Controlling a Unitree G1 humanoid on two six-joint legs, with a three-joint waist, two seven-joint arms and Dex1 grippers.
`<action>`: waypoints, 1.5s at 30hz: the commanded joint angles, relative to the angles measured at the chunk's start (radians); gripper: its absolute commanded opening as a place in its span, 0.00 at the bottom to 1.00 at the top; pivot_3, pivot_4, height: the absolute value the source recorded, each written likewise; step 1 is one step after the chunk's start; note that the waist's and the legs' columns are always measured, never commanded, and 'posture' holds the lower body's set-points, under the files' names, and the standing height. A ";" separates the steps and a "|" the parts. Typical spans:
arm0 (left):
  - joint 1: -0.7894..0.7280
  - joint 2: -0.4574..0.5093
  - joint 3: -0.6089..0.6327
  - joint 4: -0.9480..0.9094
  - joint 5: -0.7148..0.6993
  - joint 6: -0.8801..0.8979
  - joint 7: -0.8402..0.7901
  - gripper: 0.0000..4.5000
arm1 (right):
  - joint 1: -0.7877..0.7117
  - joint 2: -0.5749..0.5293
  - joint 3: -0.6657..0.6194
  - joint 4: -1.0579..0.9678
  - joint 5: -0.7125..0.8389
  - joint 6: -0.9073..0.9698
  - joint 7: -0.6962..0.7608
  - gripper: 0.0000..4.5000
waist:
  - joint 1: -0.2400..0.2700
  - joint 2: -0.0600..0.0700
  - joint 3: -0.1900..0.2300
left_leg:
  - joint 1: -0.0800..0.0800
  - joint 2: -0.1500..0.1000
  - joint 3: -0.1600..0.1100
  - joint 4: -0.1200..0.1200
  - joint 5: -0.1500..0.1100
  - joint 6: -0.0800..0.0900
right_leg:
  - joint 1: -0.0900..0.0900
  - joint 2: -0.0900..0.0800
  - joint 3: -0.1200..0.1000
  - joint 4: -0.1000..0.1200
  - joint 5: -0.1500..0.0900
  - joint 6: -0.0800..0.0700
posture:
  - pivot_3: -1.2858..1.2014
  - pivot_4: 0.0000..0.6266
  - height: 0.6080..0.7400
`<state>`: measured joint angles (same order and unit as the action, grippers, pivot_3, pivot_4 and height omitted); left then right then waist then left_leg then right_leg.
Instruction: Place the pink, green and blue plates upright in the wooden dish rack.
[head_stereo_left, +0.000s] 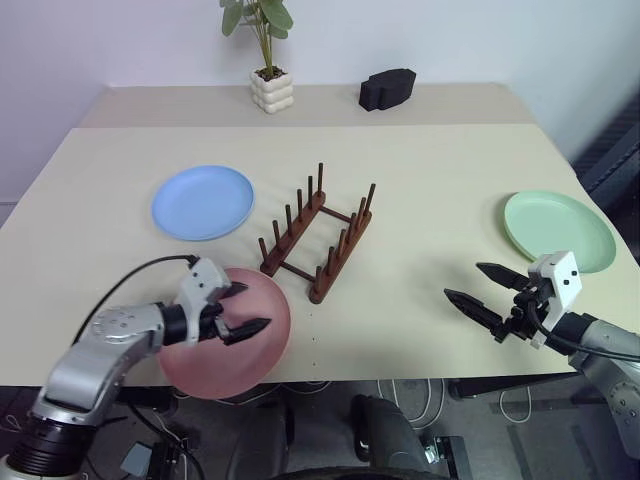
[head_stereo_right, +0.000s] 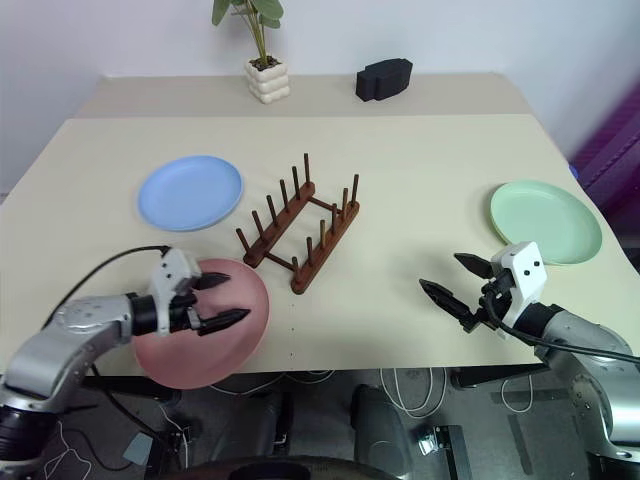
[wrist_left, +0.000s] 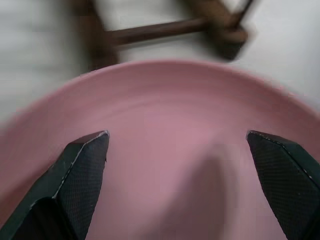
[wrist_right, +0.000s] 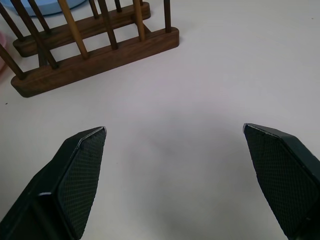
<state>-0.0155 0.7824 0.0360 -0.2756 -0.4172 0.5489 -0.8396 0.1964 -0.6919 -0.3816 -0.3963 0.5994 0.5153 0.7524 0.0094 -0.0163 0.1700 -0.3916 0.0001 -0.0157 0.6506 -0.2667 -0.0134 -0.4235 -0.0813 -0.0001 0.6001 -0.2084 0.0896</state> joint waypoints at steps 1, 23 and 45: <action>0.009 0.028 0.055 0.102 0.054 -0.062 0.003 1.00 | 0.004 0.014 -0.021 -0.024 0.009 -0.024 -0.002 0.99 | 0.001 0.000 0.000 | 0.000 0.000 0.000 0.000 0.000 0.000 | 0.000 0.000 0.000 0.000 0.000 0.000 | 0.52 0.24 1.00; -0.046 0.125 0.312 0.109 -0.179 -0.004 -0.150 1.00 | 0.014 0.062 0.014 -0.027 -0.007 -0.064 0.004 0.99 | 0.001 -0.001 0.001 | -0.001 0.004 0.001 0.000 0.000 0.000 | -0.001 -0.001 0.000 -0.001 0.001 -0.001 | 0.52 0.24 1.00; -0.154 -0.134 -0.283 -0.217 0.080 0.186 0.135 1.00 | 0.083 0.039 -0.057 -0.109 0.015 -0.036 -0.014 0.99 | 0.001 0.000 0.001 | 0.000 0.002 0.004 0.000 0.000 0.000 | 0.000 0.001 0.001 0.000 0.001 0.000 | 0.52 0.24 1.00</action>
<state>-0.1553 0.6590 -0.2382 -0.4753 -0.3528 0.7199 -0.7339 0.2781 -0.6404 -0.4083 -0.4696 0.5953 0.4803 0.7408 0.0103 -0.0165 0.1711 -0.3914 0.0022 -0.0122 0.6511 -0.2667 -0.0134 -0.4237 -0.0800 0.0012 0.6005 -0.2076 0.0893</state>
